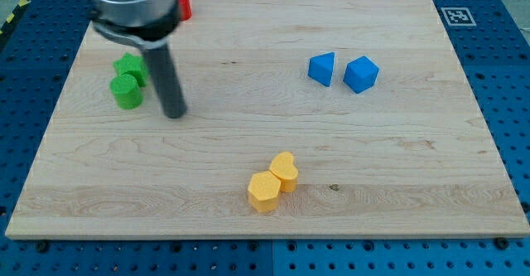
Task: Push the blue triangle closer to the red circle
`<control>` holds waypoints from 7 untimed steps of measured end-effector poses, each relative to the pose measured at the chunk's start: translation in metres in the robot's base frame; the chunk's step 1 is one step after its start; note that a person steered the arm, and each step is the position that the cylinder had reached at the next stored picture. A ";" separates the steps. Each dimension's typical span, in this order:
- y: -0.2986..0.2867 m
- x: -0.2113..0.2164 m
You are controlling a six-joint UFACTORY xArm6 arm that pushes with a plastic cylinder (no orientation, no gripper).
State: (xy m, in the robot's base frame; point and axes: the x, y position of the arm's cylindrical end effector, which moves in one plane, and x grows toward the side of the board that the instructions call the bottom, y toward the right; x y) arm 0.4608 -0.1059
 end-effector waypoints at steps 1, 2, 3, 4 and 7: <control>0.075 0.004; 0.156 0.004; 0.219 0.004; 0.228 -0.014; 0.216 -0.095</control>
State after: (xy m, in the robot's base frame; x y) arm 0.3662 0.1096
